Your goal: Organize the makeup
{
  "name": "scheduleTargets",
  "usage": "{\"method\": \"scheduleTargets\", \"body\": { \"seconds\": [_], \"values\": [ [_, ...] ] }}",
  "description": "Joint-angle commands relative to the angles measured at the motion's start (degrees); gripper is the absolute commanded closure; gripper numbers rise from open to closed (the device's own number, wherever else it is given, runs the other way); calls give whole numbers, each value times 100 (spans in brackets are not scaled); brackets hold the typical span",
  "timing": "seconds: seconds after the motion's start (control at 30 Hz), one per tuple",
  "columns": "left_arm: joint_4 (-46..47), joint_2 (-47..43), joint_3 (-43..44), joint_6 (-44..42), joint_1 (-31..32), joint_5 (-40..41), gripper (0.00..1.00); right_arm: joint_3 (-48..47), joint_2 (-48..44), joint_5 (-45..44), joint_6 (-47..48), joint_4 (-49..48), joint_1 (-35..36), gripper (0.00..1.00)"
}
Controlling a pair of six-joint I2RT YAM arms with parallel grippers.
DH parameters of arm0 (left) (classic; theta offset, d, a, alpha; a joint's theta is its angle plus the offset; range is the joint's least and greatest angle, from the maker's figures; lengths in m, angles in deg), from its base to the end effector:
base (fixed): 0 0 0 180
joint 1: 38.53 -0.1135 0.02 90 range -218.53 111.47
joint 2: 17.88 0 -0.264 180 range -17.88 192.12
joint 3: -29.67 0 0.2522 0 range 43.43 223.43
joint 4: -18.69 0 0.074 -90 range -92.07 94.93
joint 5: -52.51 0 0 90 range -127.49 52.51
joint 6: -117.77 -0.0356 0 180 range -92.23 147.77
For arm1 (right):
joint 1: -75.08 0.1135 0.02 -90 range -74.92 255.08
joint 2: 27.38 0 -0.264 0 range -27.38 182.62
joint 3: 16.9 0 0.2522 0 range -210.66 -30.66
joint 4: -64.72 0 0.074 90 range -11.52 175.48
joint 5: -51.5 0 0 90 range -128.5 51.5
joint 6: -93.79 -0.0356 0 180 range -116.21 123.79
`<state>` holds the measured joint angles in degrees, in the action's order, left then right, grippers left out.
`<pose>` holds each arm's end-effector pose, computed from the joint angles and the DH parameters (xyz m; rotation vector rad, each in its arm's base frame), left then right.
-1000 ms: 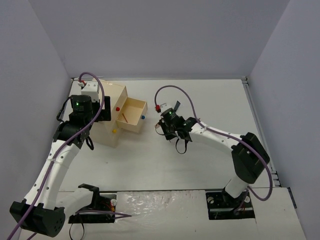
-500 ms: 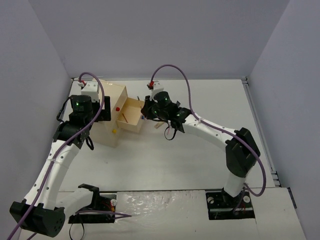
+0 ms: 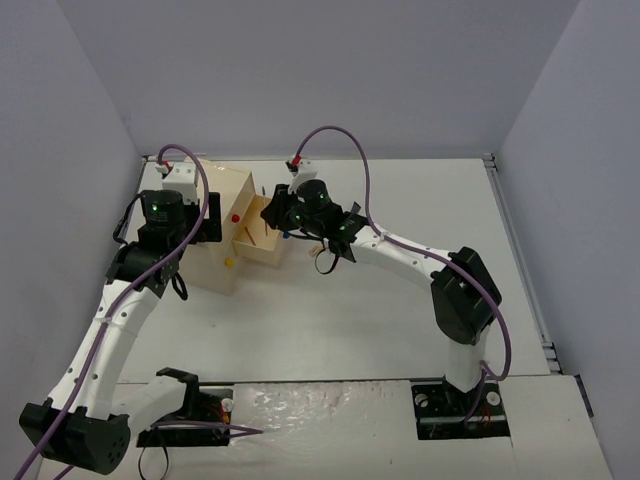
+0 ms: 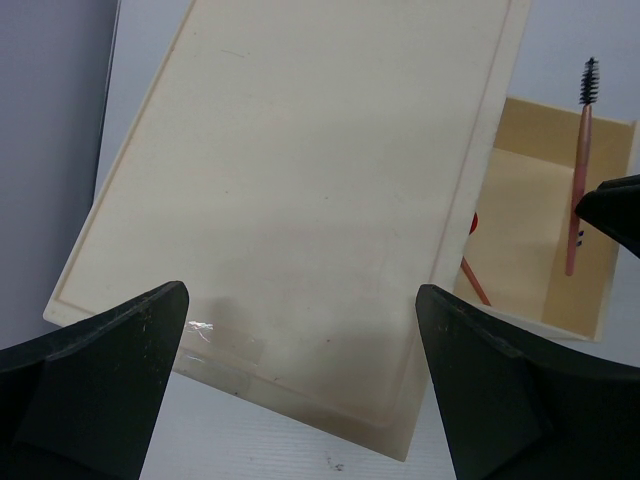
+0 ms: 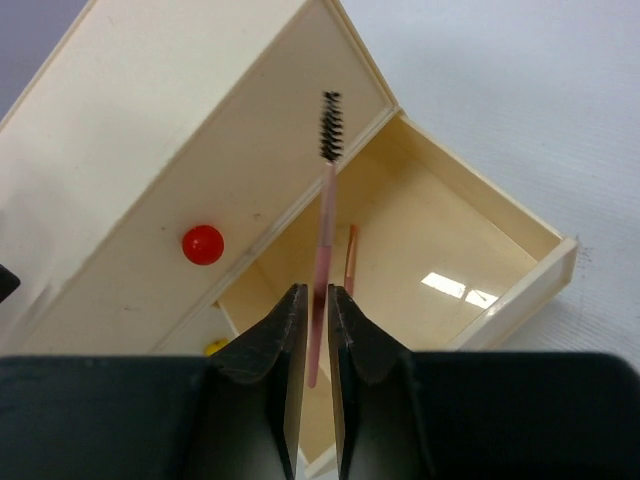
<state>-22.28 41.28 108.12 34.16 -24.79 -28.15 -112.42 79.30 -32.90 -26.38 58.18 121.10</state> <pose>0.2191 -0.0476 0.3832 0.0170 1.9446 -0.0741 0.3116 0.3279 0.3088 -0.3226 1.7393 1.0737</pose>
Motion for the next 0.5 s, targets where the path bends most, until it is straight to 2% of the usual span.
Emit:
{"method": "scheduleTargets", "body": {
  "seconds": [0.0, 0.17, 0.3, 0.47],
  "values": [
    [233, -14, 169, -33, -47, 38, 3, -332, -41, 38, -11, -281, 12, 64],
    [224, -1, 176, -24, -47, 7, 3, -87, -314, -244, 292, -97, -23, 52],
    [218, -7, 182, -18, -47, 16, 3, 354, -865, -1125, 744, 238, -208, 51],
    [192, -9, 208, 17, -47, 13, 3, 1185, -1430, -1738, 981, 748, -962, 50]
  ]
}}
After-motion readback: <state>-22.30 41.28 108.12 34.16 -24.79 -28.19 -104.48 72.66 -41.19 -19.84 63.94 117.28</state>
